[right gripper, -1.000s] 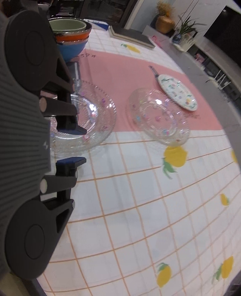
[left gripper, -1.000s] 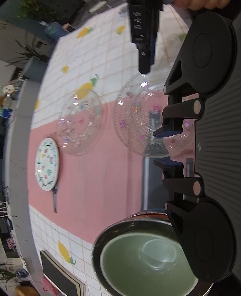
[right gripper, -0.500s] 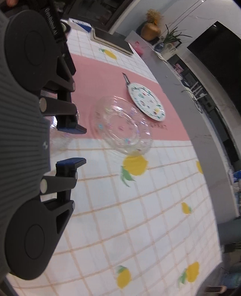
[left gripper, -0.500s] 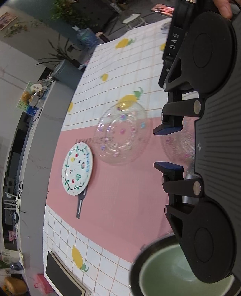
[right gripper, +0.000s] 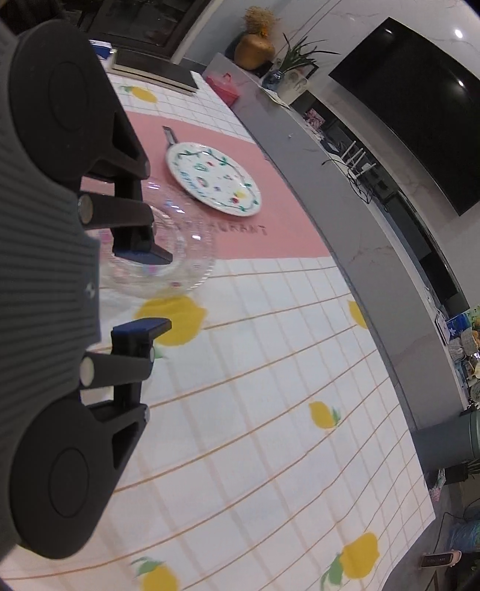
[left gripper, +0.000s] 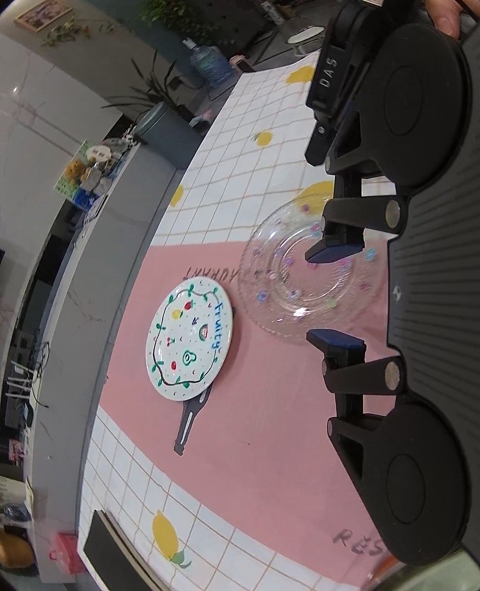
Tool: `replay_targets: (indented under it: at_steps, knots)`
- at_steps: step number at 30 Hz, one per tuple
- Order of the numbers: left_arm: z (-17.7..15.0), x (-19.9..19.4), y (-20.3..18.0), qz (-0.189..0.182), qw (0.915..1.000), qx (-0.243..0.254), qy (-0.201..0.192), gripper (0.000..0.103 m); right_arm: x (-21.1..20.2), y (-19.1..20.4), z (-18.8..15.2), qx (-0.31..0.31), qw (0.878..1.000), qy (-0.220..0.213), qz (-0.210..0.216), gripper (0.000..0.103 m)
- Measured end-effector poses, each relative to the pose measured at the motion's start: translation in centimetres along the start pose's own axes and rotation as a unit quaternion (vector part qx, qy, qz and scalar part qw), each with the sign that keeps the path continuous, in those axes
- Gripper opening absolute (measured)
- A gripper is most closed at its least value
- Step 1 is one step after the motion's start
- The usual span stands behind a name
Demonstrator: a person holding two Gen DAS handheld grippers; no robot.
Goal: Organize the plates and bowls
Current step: 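Close both grippers on the rim of the stacked glass plates, then carry the stacked glass plates with both grippers beside the nested bowls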
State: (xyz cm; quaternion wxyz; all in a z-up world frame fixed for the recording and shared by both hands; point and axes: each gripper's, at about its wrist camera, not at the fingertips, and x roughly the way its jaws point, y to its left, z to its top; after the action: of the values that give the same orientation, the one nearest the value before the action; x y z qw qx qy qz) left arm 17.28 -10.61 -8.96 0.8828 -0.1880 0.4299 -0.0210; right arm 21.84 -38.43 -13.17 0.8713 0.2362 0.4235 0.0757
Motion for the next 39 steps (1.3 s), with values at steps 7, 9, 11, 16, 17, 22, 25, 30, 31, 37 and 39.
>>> replay_targets:
  at_steps: [7,9,11,16,17,22,25,30,31,37,39]
  knots:
    - [0.2,2.7,1.4,0.009,0.9995,-0.030,0.010,0.049,2.8,-0.6,0.7,-0.009,1.000,0.019,-0.001,0.030]
    - [0.2,3.3,1.7,0.008,0.9990,-0.041,0.012,0.049,3.3,-0.9,0.7,-0.006,1.000,0.028,0.006,0.026]
    - [0.2,3.8,2.1,0.006,0.9984,-0.054,0.013,0.049,3.8,-1.1,0.7,-0.003,0.999,0.034,0.005,0.024]
    - [0.2,4.5,2.5,-0.001,0.9978,-0.065,0.011,0.049,4.9,-1.7,0.8,0.020,0.998,0.050,0.014,0.023]
    - [0.3,4.7,2.6,-0.002,0.9976,-0.069,0.012,0.049,5.0,-1.6,0.8,0.021,0.998,0.053,0.014,0.022]
    - [0.2,5.3,2.9,-0.004,0.9968,-0.078,0.013,0.048,5.2,-1.3,0.6,0.009,0.998,0.056,0.005,0.019]
    - [0.2,5.4,3.0,-0.006,0.9969,-0.078,0.014,0.042,5.3,-1.2,0.6,0.006,0.998,0.056,0.008,0.016]
    - [0.3,5.7,2.9,-0.001,0.9974,-0.070,0.012,0.022,5.8,-0.8,0.3,0.000,0.998,0.064,0.016,0.010]
    - [0.3,5.8,2.9,0.001,0.9975,-0.069,0.012,0.020,5.9,-0.7,0.3,-0.003,0.998,0.065,0.017,0.009]
    - [0.4,5.7,3.0,0.008,0.9979,-0.063,0.011,0.014,5.8,-0.3,0.0,-0.018,0.998,0.059,0.010,0.009]
    - [0.5,5.7,3.0,0.008,0.9978,-0.065,0.011,0.013,5.8,-0.3,0.0,-0.014,0.998,0.062,0.011,0.009]
